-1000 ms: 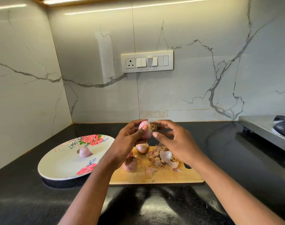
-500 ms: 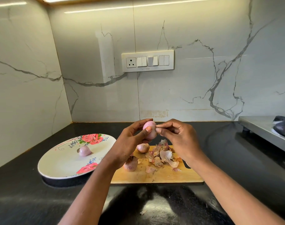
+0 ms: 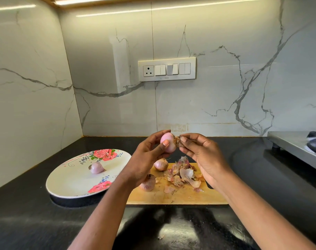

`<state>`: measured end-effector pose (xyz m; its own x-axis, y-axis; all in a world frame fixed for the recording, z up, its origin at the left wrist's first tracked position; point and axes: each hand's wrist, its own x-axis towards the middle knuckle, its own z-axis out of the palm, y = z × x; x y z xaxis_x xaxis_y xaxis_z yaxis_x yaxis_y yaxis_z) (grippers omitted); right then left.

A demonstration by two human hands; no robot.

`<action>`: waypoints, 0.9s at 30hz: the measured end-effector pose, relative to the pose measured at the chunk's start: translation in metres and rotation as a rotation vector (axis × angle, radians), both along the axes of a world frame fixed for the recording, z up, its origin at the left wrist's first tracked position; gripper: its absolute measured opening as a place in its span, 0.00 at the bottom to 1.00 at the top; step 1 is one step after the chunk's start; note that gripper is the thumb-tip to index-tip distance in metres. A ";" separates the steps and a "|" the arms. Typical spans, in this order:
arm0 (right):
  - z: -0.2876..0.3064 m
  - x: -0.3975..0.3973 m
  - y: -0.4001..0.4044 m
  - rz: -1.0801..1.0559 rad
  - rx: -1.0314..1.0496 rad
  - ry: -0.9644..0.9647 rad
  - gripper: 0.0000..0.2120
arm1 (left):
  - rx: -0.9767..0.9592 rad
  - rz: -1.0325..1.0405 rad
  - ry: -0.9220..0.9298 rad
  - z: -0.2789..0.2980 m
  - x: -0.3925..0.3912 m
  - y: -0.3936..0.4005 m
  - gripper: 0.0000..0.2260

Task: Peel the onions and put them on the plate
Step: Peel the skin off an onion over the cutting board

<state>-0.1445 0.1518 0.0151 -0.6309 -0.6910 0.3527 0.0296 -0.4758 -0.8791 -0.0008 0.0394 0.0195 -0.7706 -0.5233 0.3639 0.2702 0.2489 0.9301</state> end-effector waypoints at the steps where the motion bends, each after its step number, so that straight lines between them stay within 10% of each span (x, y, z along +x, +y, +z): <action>1: -0.001 -0.002 0.000 -0.028 0.063 0.089 0.06 | -0.042 0.025 -0.013 0.000 0.001 -0.001 0.21; 8: -0.009 -0.016 0.004 -0.155 0.396 0.533 0.09 | -0.102 0.079 -0.052 -0.001 0.003 -0.004 0.19; 13: -0.008 -0.008 0.003 -0.033 0.290 0.491 0.21 | -0.101 0.094 -0.059 0.000 0.005 -0.005 0.21; 27: -0.005 -0.005 0.003 -0.310 0.170 0.630 0.08 | -0.147 0.095 -0.014 0.004 0.005 0.001 0.22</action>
<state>-0.1493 0.1546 0.0105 -0.5193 -0.5909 0.6174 -0.6211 -0.2353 -0.7476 0.0039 0.0402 0.0231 -0.7258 -0.5356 0.4318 0.2265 0.4066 0.8851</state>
